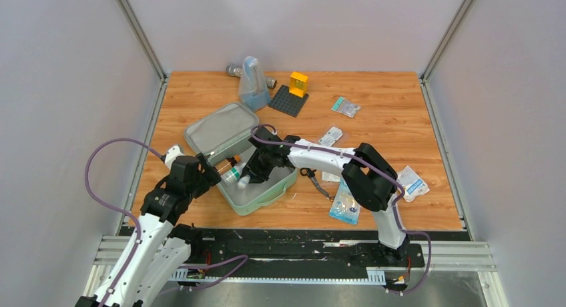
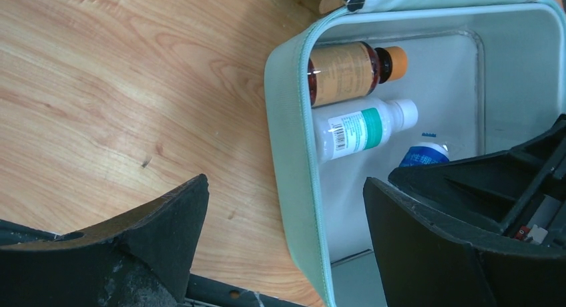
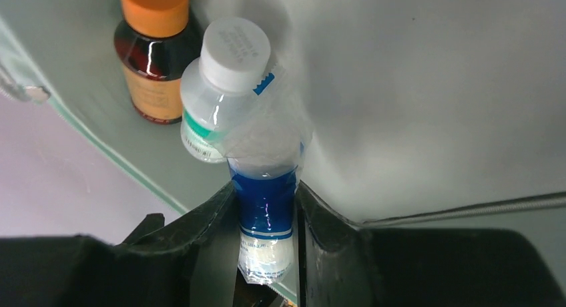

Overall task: Organize the medicine kit
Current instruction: Place the medical item at the medicine box.

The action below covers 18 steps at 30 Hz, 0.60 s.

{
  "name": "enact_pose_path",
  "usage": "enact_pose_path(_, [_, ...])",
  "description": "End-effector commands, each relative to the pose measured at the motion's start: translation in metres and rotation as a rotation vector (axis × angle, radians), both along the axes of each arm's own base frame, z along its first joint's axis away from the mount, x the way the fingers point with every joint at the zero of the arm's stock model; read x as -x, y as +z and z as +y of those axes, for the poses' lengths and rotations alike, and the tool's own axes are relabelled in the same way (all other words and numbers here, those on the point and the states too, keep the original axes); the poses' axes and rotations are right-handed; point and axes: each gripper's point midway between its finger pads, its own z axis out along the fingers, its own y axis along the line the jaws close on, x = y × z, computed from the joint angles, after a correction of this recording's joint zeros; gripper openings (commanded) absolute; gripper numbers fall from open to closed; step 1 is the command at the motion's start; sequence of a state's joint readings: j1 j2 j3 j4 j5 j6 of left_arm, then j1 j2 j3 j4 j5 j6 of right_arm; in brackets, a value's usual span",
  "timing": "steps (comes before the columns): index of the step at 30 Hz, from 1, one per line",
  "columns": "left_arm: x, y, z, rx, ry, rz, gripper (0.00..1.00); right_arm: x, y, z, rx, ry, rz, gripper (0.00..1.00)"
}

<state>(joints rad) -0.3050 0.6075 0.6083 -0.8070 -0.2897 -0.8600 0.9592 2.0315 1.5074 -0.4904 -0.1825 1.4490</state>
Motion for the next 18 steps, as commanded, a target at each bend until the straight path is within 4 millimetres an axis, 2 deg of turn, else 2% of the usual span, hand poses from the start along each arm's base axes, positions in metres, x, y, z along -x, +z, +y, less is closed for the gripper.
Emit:
enact_pose_path(1, [-0.005, 0.002, 0.005, 0.007, 0.05, -0.048, 0.95, 0.001, 0.006, 0.013, -0.001, -0.069, 0.076, 0.32])
enact_pose_path(6, [-0.004, 0.002, 0.005, 0.014, 0.053, -0.063, 0.95, 0.004, 0.003, 0.022, 0.014, -0.072, 0.08, 0.35])
enact_pose_path(11, [-0.003, 0.001, 0.007, 0.004, 0.052, -0.061, 0.96, 0.011, -0.004, 0.02, 0.043, -0.085, 0.106, 0.4])
enact_pose_path(18, [-0.003, -0.001, 0.006, 0.008, 0.047, -0.059, 0.96, 0.017, 0.0, 0.024, 0.049, -0.047, 0.078, 0.46])
